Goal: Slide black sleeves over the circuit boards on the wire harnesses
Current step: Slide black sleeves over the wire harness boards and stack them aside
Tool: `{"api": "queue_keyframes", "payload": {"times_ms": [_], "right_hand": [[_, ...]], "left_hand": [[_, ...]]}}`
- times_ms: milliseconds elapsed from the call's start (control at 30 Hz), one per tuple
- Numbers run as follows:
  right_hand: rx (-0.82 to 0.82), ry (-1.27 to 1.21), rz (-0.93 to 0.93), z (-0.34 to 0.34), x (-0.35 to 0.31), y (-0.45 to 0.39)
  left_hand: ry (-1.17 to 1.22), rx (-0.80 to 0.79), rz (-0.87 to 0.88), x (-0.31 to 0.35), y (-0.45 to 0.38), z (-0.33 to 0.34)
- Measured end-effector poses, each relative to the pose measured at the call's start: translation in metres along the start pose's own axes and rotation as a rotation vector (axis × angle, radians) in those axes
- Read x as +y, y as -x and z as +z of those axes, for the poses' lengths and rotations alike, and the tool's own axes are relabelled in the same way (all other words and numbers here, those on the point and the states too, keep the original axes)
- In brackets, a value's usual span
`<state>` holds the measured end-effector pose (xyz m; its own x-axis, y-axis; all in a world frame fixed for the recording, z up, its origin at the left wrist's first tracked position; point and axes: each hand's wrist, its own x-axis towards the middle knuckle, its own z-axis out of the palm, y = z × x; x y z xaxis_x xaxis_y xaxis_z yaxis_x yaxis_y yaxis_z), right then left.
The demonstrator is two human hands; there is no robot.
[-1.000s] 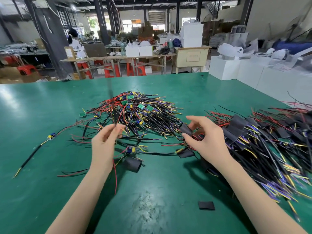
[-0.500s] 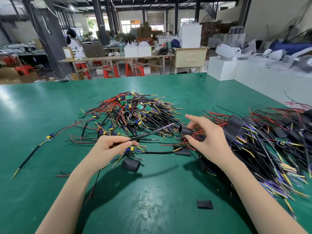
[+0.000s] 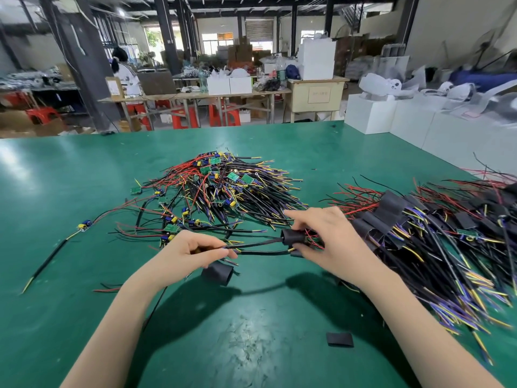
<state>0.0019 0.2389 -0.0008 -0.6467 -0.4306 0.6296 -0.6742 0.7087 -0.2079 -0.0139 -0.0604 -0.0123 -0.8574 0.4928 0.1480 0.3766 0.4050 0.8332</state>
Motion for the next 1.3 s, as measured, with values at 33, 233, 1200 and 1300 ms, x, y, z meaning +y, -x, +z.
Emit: {"api": "queue_keyframes", "payload": {"times_ms": [33, 233, 1200, 1300], "right_hand": [[-0.022, 0.029, -0.025, 0.002, -0.002, 0.0], [-0.121, 0.036, -0.092, 0.03, -0.028, 0.002], [0.038, -0.275, 0.066, 0.026, -0.038, 0.0], [0.037, -0.302, 0.063, 0.025, -0.04, 0.0]], "left_hand": [[-0.006, -0.02, -0.011, 0.001, 0.0, 0.002], [-0.019, -0.113, -0.016, 0.009, -0.006, 0.025], [0.411, 0.113, -0.16, 0.021, -0.004, 0.025], [0.383, 0.14, -0.106, 0.021, -0.003, 0.024]]}}
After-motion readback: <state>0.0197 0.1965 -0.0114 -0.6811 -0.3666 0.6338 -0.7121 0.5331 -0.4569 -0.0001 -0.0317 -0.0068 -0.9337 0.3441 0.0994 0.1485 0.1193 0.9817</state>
